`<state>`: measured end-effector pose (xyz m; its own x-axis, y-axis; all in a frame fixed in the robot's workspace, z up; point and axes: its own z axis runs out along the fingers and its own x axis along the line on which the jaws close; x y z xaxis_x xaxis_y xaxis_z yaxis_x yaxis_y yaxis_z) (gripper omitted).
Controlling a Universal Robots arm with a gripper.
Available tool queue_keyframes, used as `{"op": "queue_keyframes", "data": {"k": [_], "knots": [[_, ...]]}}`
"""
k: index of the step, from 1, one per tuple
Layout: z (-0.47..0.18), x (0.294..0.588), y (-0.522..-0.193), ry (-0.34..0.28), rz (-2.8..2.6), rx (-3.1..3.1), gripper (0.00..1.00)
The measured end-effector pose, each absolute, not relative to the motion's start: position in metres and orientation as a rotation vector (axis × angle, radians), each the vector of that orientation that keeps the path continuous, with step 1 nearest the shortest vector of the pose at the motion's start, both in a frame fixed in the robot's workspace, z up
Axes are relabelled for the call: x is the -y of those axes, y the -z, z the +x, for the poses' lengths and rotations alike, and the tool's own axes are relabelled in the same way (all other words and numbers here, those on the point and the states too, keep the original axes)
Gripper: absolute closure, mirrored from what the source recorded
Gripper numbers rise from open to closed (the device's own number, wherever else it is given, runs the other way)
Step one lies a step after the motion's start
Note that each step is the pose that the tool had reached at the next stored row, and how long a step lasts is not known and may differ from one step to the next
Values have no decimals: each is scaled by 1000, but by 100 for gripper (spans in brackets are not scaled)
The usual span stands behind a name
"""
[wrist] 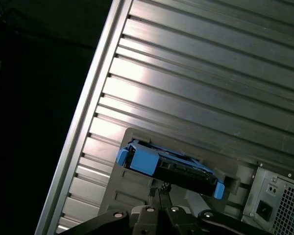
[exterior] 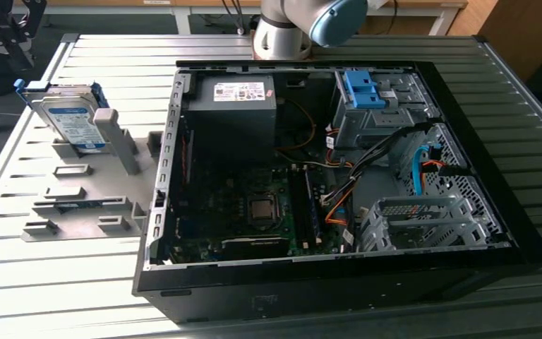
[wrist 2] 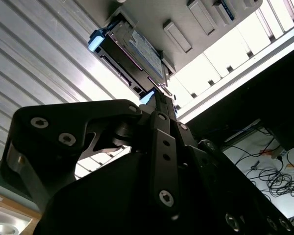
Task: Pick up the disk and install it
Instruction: 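Pick up the disk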
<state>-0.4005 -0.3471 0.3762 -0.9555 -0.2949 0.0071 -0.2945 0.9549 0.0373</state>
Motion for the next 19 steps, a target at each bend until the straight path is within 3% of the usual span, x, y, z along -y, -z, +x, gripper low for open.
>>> {"op": "queue_keyframes", "data": {"k": [19], "knots": [[-400, 347, -376, 55, 568, 3075, 89]]}}
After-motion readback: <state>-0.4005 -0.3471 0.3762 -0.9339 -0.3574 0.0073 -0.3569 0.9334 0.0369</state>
